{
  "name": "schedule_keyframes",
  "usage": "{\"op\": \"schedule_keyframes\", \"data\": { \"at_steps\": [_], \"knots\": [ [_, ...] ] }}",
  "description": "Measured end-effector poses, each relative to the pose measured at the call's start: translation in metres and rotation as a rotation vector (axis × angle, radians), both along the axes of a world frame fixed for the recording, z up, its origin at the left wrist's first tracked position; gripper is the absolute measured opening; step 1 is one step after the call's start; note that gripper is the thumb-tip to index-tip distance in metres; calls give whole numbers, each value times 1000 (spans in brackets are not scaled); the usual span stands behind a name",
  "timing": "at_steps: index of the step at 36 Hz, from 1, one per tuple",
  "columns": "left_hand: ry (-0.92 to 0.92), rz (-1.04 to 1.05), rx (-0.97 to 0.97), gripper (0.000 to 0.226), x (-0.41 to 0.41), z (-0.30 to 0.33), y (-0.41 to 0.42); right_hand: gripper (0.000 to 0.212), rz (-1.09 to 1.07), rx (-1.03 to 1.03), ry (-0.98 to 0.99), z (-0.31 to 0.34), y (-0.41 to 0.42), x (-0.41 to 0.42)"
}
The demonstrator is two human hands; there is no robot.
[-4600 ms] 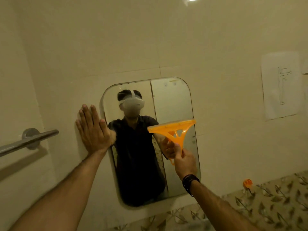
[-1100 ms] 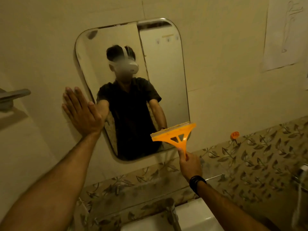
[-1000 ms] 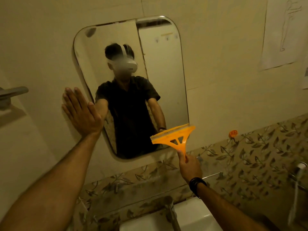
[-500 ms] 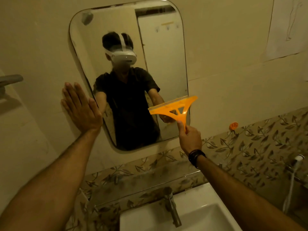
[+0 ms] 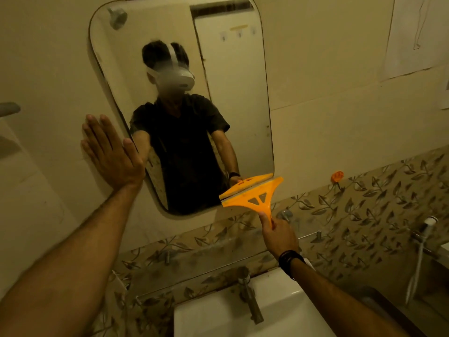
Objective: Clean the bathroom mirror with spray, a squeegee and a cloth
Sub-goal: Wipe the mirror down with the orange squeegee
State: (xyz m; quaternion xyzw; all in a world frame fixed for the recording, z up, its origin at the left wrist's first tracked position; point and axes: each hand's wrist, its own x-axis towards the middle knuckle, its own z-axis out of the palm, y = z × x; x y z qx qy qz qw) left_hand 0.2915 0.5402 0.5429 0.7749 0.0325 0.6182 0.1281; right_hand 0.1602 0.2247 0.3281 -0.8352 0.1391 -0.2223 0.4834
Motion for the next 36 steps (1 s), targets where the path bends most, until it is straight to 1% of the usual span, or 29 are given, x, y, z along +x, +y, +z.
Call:
{"op": "schedule_keyframes", "data": {
  "at_steps": [4,7,10,13,15,19,26,33,36],
  "knots": [
    [-5,-9,4,65,-1,-1,-1,60,-3,-31,2,-1,-3,-5],
    [-9,2,4,65,2,-1,1,65,-25,-28,-14,-2,-6,-8],
    [-13,16,12,66,4,-1,4,66,-73,6,-107,11,-6,-8],
    [-16,12,27,66,4,-2,3,59,-96,28,-209,36,-5,-2],
    [-18,13,24,65,3,-2,3,57,-86,-2,-226,50,-3,4],
    [-20,9,28,65,0,-2,2,59,-66,-47,-192,54,1,13],
    [-22,6,34,65,-1,-2,2,60,-51,-59,-111,22,6,9],
    [-24,32,37,65,-1,-2,1,61,11,-74,11,0,7,-5],
    [-21,29,37,65,0,-2,2,61,-6,-80,38,-8,7,-12]
  ]
}}
